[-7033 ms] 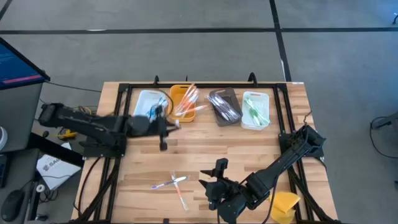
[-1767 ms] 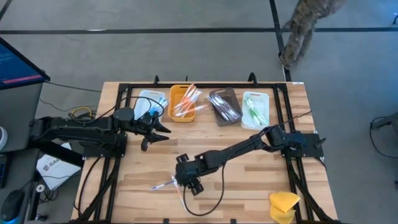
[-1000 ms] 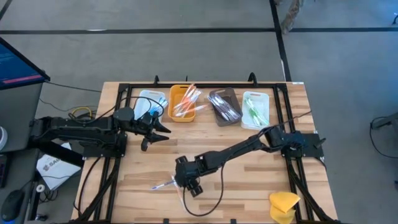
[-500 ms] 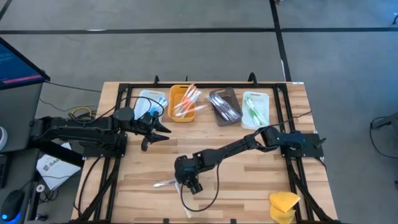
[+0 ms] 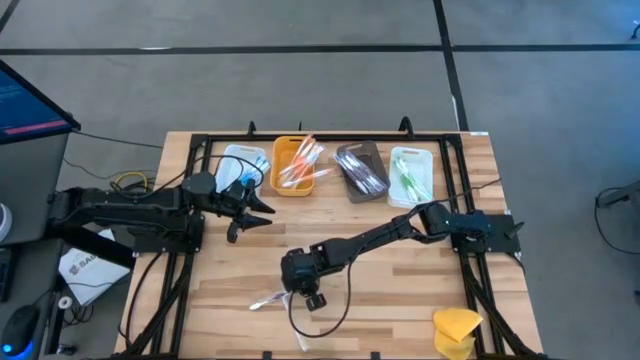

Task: Pick & Place Toothbrushes
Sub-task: Put the violet toothbrush into the gray bin

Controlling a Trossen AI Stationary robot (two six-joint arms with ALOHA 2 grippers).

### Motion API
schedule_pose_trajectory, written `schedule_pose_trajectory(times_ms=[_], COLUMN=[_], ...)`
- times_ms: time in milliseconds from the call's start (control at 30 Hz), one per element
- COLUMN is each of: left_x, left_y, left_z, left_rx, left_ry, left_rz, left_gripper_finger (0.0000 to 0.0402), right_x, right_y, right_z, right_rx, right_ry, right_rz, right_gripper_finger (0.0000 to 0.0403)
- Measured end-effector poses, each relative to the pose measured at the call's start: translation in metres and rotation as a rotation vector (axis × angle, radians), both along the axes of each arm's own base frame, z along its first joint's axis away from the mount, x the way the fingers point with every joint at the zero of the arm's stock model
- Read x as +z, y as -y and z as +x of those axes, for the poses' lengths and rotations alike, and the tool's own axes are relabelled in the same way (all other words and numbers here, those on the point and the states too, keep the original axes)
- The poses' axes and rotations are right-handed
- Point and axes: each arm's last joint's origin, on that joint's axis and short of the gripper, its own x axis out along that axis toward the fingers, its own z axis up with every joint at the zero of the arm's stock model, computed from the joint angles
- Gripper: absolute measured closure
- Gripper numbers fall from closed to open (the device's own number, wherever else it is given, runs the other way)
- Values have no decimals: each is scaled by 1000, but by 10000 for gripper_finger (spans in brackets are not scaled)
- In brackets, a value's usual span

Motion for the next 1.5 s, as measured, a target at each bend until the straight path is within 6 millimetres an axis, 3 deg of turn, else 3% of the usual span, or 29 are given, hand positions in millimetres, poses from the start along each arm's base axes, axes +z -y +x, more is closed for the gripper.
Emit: schedule_pose_trajectory(times_ms=[100, 333, 533, 800, 967, 1200, 1500], left_x=[0, 0, -1, -3, -3, -3, -3], left_y=[0, 0, 0, 0, 0, 0, 0], left_z=[0, 0, 0, -1, -1, -1, -1], left_rx=[0, 0, 0, 0, 0, 0, 0], left_ry=[0, -2, -5, -11, -11, -11, -11], left_rz=[0, 0, -1, -2, -2, -2, -2], left_gripper_finger=[252, 252, 252, 252, 252, 252, 252], right_x=[0, 7, 42, 100, 131, 158, 146], right_y=[1, 5, 2, 2, 24, 72, 147], right_z=[0, -1, -15, -56, -90, -132, -124], right_rx=[-14, -104, -234, -528, -788, -1157, -1260], right_ry=[-4, 1, 12, -23, -98, -261, -396], right_rz=[8, -41, -168, -321, -429, -585, -592], right_gripper_finger=[393, 393, 393, 393, 393, 393, 393])
